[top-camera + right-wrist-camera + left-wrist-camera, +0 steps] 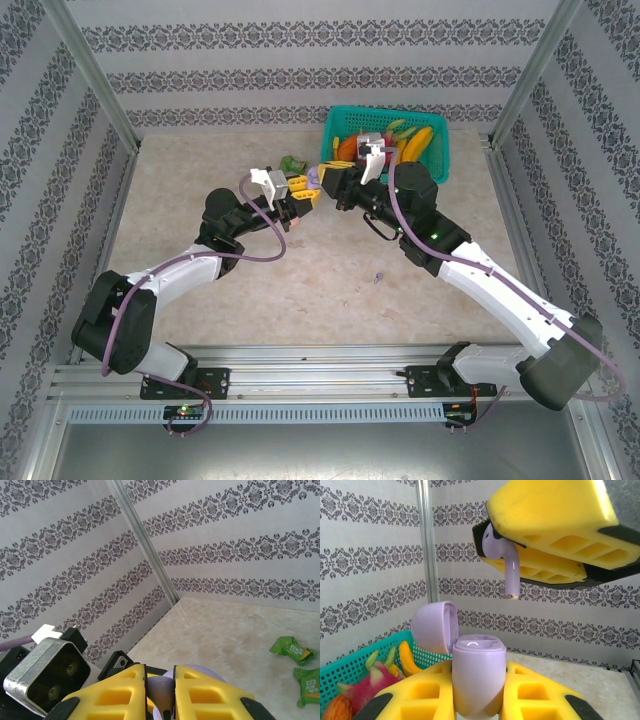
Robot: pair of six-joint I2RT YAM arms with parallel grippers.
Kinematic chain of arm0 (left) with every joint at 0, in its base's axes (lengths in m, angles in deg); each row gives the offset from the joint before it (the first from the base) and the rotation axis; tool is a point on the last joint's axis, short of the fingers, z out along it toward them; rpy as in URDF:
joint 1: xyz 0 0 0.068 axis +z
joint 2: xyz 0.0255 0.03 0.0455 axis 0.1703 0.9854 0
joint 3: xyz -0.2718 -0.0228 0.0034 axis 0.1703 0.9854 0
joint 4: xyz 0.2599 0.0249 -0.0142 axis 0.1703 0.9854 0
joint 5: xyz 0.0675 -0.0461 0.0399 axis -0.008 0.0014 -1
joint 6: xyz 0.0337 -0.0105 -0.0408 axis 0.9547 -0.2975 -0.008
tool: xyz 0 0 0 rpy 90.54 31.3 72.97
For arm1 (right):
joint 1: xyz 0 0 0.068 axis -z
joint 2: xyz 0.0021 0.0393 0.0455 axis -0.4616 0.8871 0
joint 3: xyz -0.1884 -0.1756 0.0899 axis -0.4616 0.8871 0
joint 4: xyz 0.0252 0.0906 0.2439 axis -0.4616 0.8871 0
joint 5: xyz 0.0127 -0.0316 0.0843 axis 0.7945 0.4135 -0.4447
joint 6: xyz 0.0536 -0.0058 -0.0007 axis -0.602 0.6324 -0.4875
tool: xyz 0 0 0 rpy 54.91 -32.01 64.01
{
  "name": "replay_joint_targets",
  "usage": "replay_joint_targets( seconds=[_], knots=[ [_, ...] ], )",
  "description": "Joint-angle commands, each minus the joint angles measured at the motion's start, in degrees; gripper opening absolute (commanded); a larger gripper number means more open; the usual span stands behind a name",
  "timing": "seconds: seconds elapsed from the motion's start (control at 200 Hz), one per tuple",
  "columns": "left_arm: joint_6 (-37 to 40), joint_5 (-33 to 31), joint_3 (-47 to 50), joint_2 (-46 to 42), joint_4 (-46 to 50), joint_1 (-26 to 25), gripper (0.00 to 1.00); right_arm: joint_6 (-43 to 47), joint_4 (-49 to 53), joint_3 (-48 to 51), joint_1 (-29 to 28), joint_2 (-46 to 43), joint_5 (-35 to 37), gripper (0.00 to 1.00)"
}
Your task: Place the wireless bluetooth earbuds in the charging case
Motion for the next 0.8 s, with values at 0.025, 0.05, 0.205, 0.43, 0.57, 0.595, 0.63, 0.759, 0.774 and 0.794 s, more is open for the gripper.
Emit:
replay_joint_targets(
  seconds=[0.025, 0.05, 0.205, 0.43, 0.57, 0.595, 0.63, 0.759, 0.774, 0.794],
  knots=[
    [-0.9, 1.5, -1.8, 0.0, -4.1, 0.2, 0.0, 0.0, -2.7, 0.7, -0.6, 1.1, -1.1, 0.16],
    [-0.9, 1.6, -1.8, 0.1, -4.1, 0.3, 0.0, -0.1, -2.7, 0.7, -0.6, 1.2, -1.1, 0.16],
    [-1.0, 1.6, -2.0, 0.0, -4.3, 0.2, 0.0, -0.2, -2.7, 1.1, -0.6, 1.9, -0.8, 0.16],
    [-1.1, 1.6, -1.9, -0.4, -4.4, 0.2, 0.0, -0.2, -2.6, 1.6, -0.6, 2.6, -0.4, 0.15],
    [-1.0, 1.4, -1.9, -0.4, -4.2, 0.2, 0.0, -0.3, -2.5, 2.1, -0.5, 2.6, -0.9, 0.14],
    [-1.0, 1.5, -1.9, -0.4, -4.2, 0.2, 0.0, -0.3, -2.4, 2.2, -0.5, 2.6, -1.0, 0.14],
    [-0.9, 1.4, -1.9, -0.4, -4.2, 0.2, 0.0, -0.3, -2.4, 2.3, -0.5, 2.5, -1.2, 0.14],
    [-0.9, 1.4, -2.1, -0.4, -4.1, 0.2, 0.0, 0.4, -1.9, 2.0, -0.5, 2.7, -4.0, 0.14],
    [-0.9, 1.4, -2.1, -0.3, -4.1, 0.2, 0.0, 0.5, -1.9, 1.9, -0.4, 2.8, -4.6, 0.14],
    [-0.9, 1.4, -2.1, -0.3, -4.0, 0.2, 0.0, 0.6, -1.8, 1.7, -0.4, 2.9, -5.4, 0.14]
  ],
)
